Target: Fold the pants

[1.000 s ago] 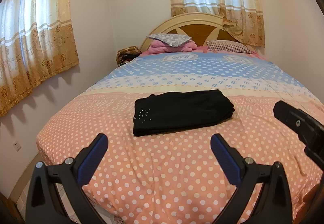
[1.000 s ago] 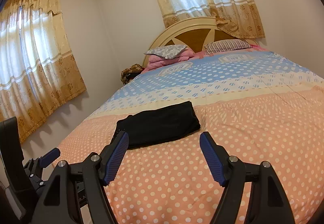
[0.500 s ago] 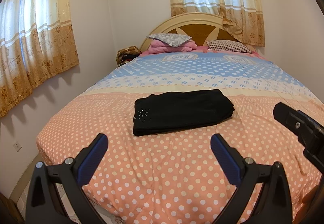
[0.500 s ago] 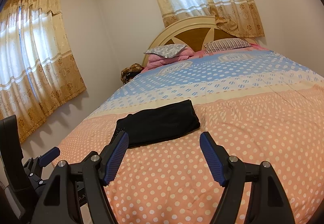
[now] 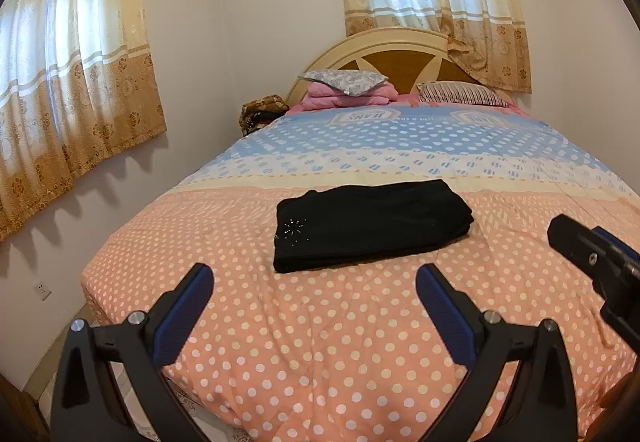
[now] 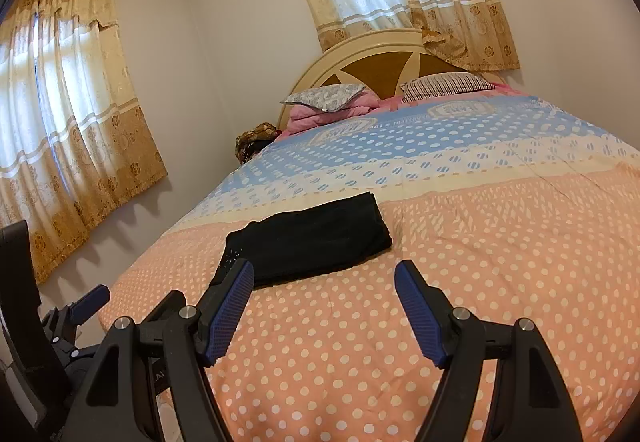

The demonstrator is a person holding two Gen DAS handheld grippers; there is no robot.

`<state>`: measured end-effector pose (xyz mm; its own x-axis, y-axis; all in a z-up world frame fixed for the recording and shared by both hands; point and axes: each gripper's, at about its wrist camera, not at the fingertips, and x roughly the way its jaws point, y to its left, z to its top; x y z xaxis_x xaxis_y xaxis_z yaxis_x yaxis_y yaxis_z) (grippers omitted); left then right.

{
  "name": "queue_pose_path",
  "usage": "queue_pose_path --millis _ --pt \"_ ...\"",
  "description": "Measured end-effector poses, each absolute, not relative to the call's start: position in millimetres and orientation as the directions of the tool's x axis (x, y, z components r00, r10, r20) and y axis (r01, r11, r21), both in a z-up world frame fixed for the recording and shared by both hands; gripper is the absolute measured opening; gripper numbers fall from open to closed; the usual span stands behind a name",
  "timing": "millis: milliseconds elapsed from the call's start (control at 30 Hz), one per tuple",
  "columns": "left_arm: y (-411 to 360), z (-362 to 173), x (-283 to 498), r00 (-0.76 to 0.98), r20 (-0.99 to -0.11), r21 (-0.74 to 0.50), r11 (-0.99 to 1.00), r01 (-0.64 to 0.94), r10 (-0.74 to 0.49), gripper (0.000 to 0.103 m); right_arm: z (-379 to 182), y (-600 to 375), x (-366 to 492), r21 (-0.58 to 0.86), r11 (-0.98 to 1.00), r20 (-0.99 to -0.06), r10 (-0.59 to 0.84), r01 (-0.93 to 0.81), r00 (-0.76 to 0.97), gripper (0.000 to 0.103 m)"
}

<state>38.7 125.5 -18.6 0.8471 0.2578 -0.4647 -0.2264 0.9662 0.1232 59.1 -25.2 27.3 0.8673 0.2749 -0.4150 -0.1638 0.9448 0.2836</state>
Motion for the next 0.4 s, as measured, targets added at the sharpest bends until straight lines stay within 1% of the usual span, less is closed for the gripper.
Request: queue_pose_path --millis 233,400 --pt "121.7 -18.3 35.3 0.865 -0.441 0.131 0.971 -0.201 0.239 0.103 26.6 -24.9 58.3 0.286 0.944 -0.416 0.276 -0.164 0.866 0.075" --pt "121.7 -19.2 37.8 0.858 -0.46 0.124 0.973 -0.194 0.229 0.103 28.2 -24.4 57.6 0.287 0.944 -0.417 0.276 -0.162 0.866 0.075"
